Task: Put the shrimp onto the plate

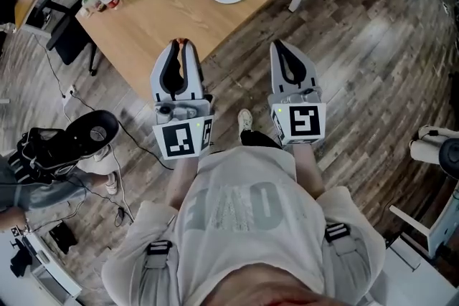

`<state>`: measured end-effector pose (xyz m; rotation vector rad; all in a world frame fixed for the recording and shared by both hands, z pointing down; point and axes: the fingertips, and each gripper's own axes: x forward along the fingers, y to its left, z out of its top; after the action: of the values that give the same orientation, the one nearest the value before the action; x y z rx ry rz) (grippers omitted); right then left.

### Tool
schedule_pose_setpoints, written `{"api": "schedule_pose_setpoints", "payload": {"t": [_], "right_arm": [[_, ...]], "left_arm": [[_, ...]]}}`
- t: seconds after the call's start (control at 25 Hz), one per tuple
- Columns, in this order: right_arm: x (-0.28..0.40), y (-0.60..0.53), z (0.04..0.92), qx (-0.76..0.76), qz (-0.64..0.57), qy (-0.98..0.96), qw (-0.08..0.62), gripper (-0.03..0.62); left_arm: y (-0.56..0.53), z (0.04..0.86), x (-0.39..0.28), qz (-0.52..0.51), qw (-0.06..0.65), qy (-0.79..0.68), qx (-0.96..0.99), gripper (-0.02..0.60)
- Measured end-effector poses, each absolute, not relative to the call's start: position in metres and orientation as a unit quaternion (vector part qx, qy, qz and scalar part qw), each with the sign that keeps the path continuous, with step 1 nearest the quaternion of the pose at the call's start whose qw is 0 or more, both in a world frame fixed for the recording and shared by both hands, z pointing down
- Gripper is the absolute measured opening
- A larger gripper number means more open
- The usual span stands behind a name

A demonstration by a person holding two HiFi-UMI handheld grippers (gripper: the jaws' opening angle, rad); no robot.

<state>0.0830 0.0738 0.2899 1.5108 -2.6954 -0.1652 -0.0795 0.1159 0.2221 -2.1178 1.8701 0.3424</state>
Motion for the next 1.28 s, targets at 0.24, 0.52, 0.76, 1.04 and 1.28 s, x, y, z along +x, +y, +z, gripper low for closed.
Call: {"api": "schedule_pose_setpoints", "payload": {"t": [0.24, 0.52, 0.76, 1.04, 1.28], "right_arm": [[0.091, 0.02, 0.298, 0.474, -0.046, -0.879, 0.032, 0.02], [0.09, -0.014, 0.307, 0.467, -0.039, -0.882, 0.04, 0.02], [0.082, -0.031, 0.31, 0.461, -0.033, -0.886, 0.04, 0.02], [0.071, -0.056, 0.314, 0.462, -0.036, -0.885, 0.052, 0.02], [0.05, -0.099, 0.309, 0.472, -0.046, -0.879, 0.057, 0.02]], "left_arm": [[0.065, 0.226, -0.07, 0.116, 0.145, 0.663, -0.726, 0.06], [0.033, 0.232, -0.07, 0.109, 0.14, 0.668, -0.723, 0.06], [0.017, 0.232, -0.074, 0.106, 0.139, 0.67, -0.722, 0.06], [-0.017, 0.239, -0.079, 0.115, 0.129, 0.661, -0.731, 0.06], [-0.064, 0.235, -0.099, 0.127, 0.133, 0.648, -0.739, 0.06]]}}
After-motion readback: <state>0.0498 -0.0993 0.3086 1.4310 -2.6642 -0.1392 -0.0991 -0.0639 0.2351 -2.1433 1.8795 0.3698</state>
